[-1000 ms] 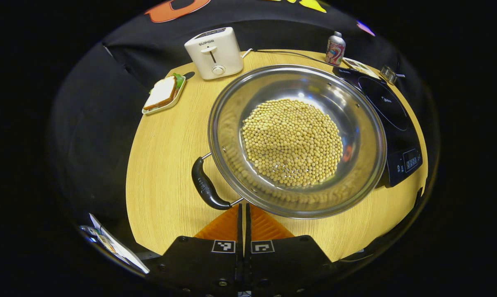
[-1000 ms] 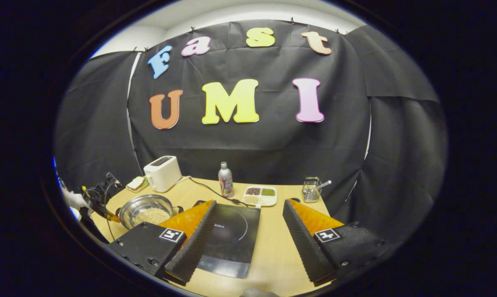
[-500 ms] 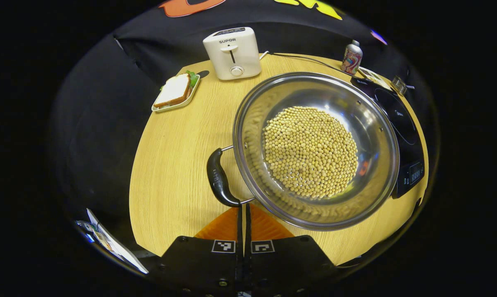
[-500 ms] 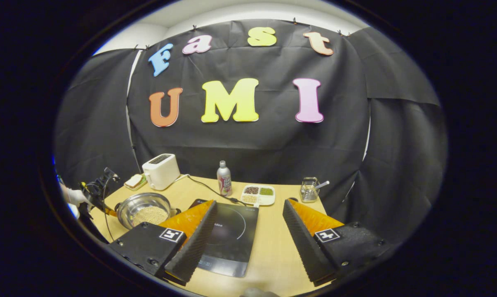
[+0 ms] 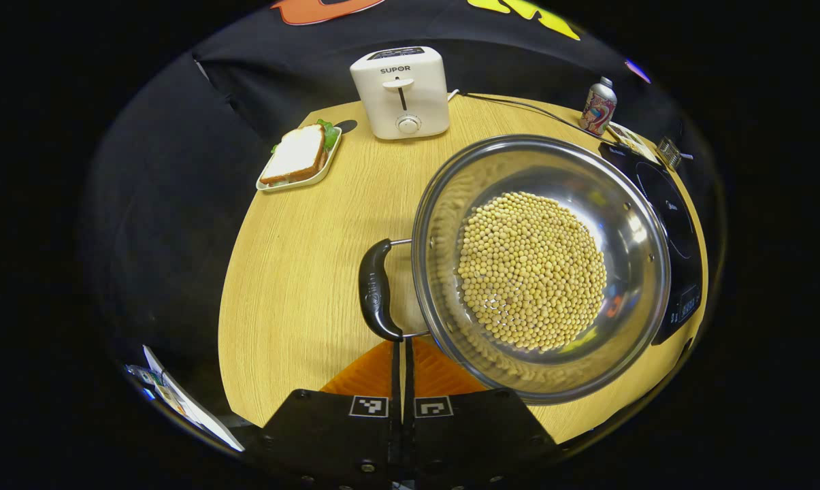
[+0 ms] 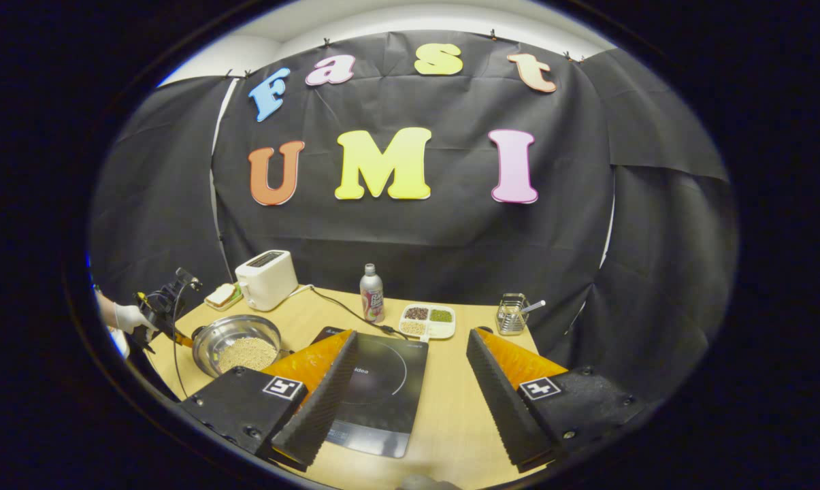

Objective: First push the handle of the pot to place it horizontally, then grasp the pot with both hands and set it on the induction cooktop.

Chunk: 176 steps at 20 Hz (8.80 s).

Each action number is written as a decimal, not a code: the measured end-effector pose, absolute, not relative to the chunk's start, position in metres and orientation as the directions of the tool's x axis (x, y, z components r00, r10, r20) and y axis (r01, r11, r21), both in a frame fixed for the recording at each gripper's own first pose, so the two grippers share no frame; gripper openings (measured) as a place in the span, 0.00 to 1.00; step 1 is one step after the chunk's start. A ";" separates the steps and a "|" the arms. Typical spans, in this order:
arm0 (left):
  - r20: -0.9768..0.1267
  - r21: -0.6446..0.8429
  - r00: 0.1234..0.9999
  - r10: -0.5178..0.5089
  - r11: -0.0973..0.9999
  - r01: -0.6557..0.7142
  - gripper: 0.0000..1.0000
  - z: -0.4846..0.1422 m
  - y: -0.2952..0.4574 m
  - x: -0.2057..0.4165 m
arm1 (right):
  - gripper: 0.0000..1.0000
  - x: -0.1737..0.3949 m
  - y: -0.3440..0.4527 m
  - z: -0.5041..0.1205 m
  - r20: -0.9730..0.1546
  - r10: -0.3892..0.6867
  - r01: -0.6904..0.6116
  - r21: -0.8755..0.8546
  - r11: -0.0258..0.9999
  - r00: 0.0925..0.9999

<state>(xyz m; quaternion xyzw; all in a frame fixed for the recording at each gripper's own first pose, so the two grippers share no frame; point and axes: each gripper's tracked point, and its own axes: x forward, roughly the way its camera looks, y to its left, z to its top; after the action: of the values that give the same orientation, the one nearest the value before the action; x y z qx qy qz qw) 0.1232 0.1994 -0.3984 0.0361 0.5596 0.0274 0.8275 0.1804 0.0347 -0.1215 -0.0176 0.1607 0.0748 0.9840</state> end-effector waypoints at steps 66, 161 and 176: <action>-0.927 0.063 0.373 0.037 0.996 0.056 0.74 -0.409 0.200 0.194 | 0.76 0.249 0.319 -0.379 -0.960 0.031 -0.068 0.013 0.998 0.277; -0.888 -0.128 0.423 -0.180 0.980 0.149 0.56 -0.409 0.169 0.190 | 0.53 0.291 0.020 -0.309 -0.841 0.188 -0.064 0.181 0.981 0.508; -0.865 -0.114 0.467 -0.185 0.978 0.177 0.51 -0.410 0.167 0.191 | 0.58 0.291 0.016 -0.307 -0.781 0.155 -0.036 0.168 0.985 0.605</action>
<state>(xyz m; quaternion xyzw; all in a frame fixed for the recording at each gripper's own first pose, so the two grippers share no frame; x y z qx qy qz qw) 0.1909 0.1674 -0.4098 -0.0040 0.5053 -0.1059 0.8564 0.2911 0.0163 -0.3069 0.0675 0.4410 0.0534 0.8934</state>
